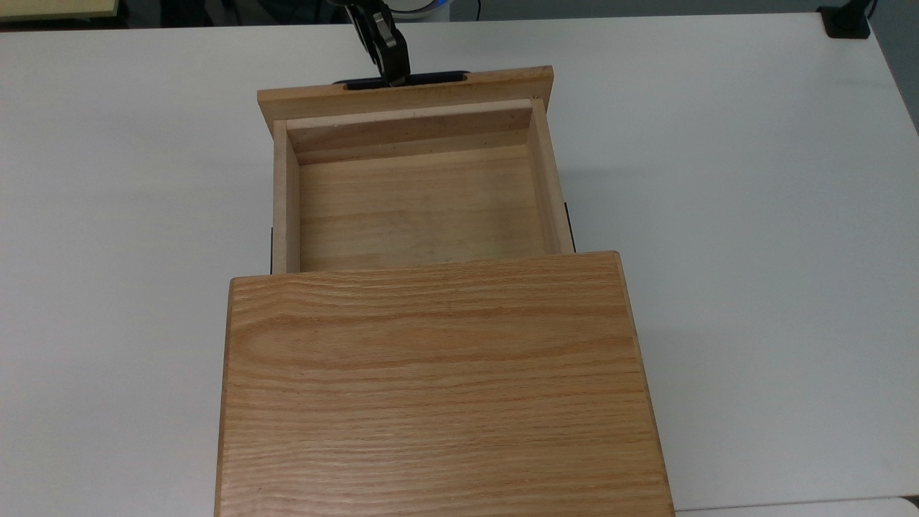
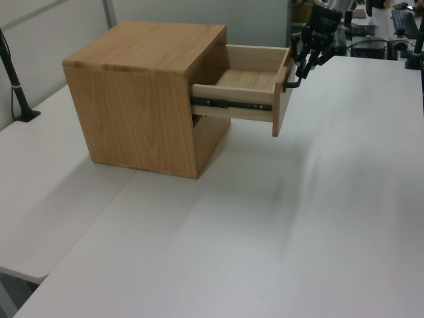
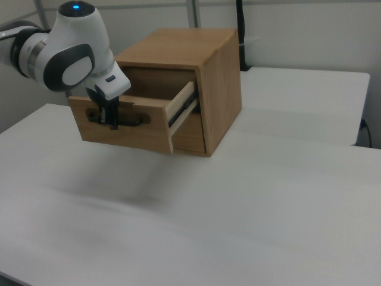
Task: Open the drawer by sliding it
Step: 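Hold the drawer handle at the fully extended position, then open the gripper, release the handle and lift away from the drawer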
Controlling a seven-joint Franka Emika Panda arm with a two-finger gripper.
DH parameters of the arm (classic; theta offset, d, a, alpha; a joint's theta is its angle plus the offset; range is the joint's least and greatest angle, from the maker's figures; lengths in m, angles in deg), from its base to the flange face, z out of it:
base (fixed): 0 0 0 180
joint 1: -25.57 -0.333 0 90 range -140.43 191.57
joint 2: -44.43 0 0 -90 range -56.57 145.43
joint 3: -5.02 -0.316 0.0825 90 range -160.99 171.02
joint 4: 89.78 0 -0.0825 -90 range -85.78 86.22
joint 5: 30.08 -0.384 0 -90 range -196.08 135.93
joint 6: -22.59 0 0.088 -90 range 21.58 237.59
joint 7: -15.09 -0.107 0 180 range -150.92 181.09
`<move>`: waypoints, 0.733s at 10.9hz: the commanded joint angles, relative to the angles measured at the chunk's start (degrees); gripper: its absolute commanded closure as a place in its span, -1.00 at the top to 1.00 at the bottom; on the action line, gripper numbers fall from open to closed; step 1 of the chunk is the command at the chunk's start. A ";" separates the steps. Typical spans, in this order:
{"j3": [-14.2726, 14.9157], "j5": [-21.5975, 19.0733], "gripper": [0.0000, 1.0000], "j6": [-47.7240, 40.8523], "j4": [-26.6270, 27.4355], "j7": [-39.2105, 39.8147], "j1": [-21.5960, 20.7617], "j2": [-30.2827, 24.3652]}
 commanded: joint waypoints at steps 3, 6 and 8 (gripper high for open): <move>-0.09 -2.00 1.00 -9.05 -2.84 17.76 -0.72 -3.60; 0.09 -1.64 1.00 -16.61 -7.68 24.10 -0.55 -3.60; -0.08 -1.73 1.00 -16.28 -7.52 20.17 -0.02 -3.34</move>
